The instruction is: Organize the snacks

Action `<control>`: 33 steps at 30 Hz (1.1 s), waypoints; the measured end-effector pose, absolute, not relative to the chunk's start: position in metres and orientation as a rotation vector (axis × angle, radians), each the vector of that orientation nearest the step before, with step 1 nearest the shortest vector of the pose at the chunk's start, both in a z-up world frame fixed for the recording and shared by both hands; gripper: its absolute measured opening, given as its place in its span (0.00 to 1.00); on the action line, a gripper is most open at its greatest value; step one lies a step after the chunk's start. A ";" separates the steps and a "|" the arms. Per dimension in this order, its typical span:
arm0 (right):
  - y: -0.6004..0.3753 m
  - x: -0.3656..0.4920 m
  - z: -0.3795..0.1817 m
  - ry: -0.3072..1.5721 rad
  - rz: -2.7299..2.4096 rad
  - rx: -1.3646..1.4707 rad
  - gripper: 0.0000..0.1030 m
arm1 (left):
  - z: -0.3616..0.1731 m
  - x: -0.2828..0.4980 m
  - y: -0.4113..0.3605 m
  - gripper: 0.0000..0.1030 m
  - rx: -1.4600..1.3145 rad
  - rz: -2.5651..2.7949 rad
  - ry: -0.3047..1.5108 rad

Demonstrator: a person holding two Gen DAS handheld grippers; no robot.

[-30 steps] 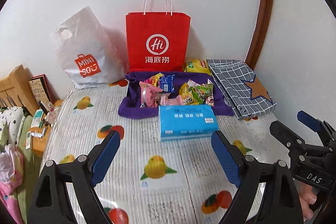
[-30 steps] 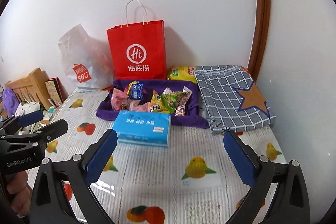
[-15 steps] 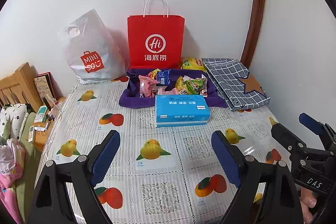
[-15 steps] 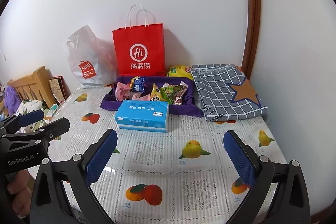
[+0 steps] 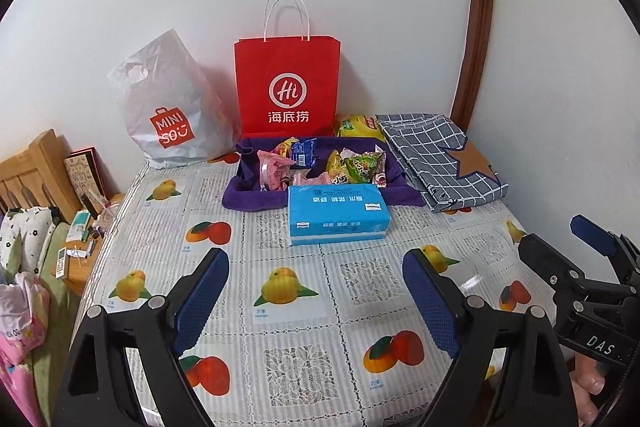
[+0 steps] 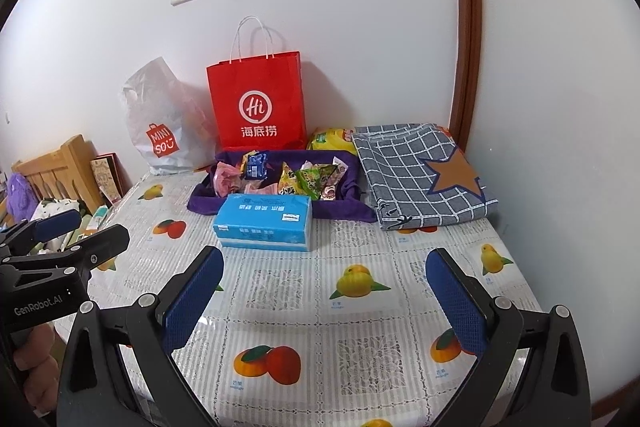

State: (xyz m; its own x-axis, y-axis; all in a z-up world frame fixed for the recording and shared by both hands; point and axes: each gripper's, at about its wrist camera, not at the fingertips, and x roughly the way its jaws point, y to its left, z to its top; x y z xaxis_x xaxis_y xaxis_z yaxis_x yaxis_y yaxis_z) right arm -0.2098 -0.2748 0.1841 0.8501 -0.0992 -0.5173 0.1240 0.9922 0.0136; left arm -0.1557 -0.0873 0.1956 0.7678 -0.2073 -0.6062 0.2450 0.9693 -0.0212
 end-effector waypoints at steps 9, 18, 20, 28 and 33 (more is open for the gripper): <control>-0.275 -0.213 0.184 0.537 -0.116 0.042 0.97 | 0.197 -0.157 -0.087 0.86 0.060 -0.245 0.651; -0.271 -0.213 0.185 0.535 -0.110 0.036 0.97 | 0.196 -0.156 -0.087 0.86 0.061 -0.244 0.651; -0.271 -0.213 0.185 0.535 -0.110 0.038 0.97 | 0.196 -0.157 -0.087 0.86 0.061 -0.242 0.651; -0.270 -0.214 0.186 0.536 -0.110 0.038 0.97 | 0.197 -0.157 -0.087 0.86 0.060 -0.242 0.650; -0.271 -0.214 0.186 0.534 -0.111 0.039 0.97 | 0.197 -0.157 -0.086 0.86 0.061 -0.243 0.649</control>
